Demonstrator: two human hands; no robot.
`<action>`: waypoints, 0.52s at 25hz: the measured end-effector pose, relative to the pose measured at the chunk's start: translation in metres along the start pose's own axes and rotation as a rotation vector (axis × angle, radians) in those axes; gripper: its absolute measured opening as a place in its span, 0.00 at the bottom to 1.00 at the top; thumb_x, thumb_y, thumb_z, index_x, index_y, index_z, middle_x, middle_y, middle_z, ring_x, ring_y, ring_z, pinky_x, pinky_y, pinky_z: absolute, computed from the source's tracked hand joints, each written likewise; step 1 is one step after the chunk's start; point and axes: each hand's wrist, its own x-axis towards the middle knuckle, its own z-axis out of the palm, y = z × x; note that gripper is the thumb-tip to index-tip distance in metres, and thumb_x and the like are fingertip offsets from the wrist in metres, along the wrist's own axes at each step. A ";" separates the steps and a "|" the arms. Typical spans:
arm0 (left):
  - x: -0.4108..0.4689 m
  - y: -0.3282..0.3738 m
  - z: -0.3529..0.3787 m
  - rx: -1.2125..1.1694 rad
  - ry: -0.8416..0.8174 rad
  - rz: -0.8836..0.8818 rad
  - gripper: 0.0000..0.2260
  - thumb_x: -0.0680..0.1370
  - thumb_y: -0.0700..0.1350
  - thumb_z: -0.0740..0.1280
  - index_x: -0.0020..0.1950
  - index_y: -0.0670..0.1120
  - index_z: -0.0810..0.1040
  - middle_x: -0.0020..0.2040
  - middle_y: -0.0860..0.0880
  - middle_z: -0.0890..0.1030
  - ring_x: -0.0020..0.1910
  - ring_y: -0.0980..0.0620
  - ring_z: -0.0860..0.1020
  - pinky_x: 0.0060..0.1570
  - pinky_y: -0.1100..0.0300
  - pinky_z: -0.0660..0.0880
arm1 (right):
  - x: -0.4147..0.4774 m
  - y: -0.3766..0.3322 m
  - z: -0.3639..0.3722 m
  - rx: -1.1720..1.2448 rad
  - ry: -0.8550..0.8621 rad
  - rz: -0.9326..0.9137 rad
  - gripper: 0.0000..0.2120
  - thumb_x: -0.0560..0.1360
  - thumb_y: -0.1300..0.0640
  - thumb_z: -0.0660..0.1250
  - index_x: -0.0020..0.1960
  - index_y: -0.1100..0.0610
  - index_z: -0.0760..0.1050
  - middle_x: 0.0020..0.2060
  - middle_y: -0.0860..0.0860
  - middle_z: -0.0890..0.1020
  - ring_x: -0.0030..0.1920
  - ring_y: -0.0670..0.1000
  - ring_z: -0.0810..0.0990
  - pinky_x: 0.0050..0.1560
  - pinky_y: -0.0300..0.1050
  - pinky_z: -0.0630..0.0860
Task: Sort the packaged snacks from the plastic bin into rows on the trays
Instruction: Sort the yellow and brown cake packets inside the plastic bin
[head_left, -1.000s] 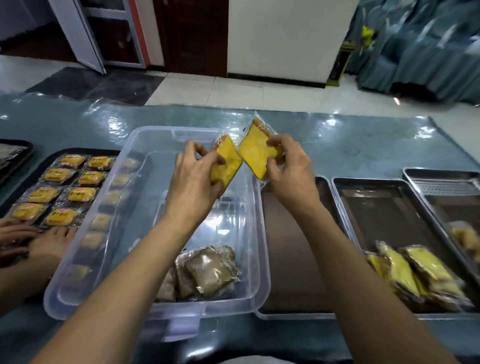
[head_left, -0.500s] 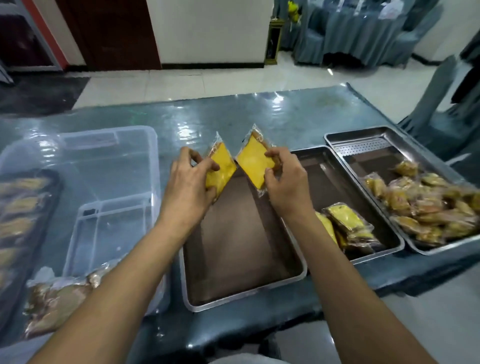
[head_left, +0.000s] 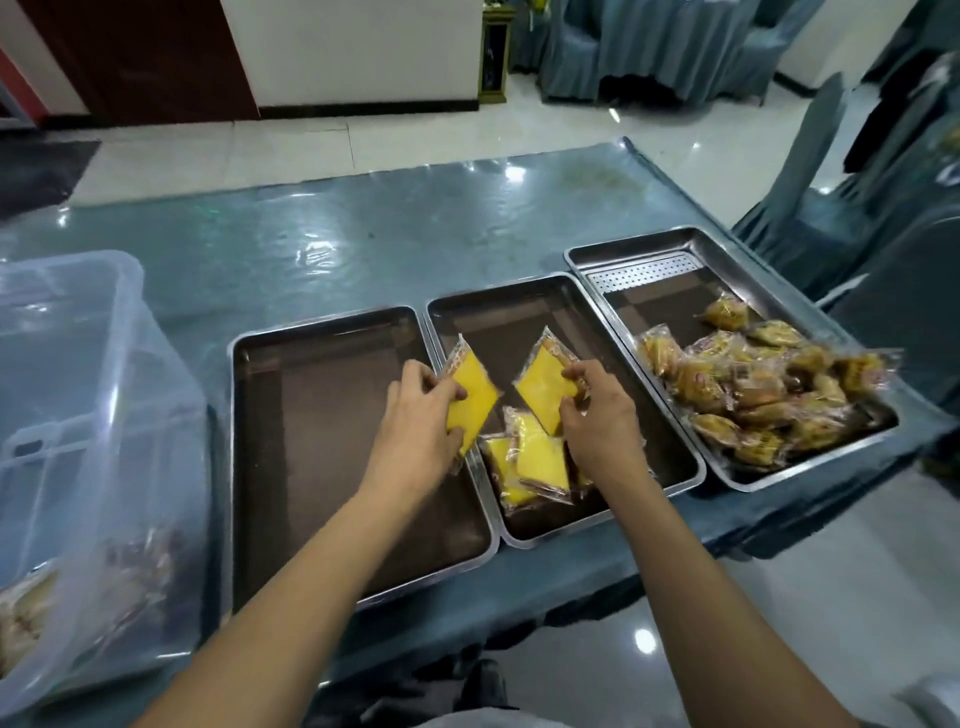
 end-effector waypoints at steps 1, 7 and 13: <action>0.001 0.006 0.012 -0.020 -0.024 -0.002 0.18 0.74 0.41 0.74 0.63 0.48 0.78 0.57 0.48 0.66 0.54 0.47 0.68 0.55 0.50 0.74 | 0.001 0.012 -0.004 -0.016 -0.009 0.032 0.13 0.78 0.61 0.67 0.59 0.47 0.73 0.53 0.49 0.77 0.53 0.53 0.77 0.54 0.51 0.75; 0.008 0.037 0.071 -0.168 -0.150 -0.057 0.20 0.79 0.44 0.69 0.71 0.46 0.74 0.58 0.51 0.63 0.51 0.49 0.74 0.59 0.57 0.72 | 0.010 0.072 -0.017 -0.031 -0.068 0.198 0.12 0.78 0.58 0.67 0.59 0.45 0.73 0.52 0.51 0.79 0.48 0.54 0.80 0.53 0.57 0.79; -0.003 0.039 0.113 -0.010 -0.452 -0.145 0.26 0.81 0.51 0.65 0.77 0.47 0.63 0.71 0.44 0.64 0.68 0.41 0.68 0.68 0.49 0.67 | 0.006 0.103 -0.014 -0.351 -0.161 0.273 0.14 0.80 0.51 0.64 0.65 0.50 0.74 0.60 0.55 0.75 0.57 0.58 0.75 0.60 0.55 0.71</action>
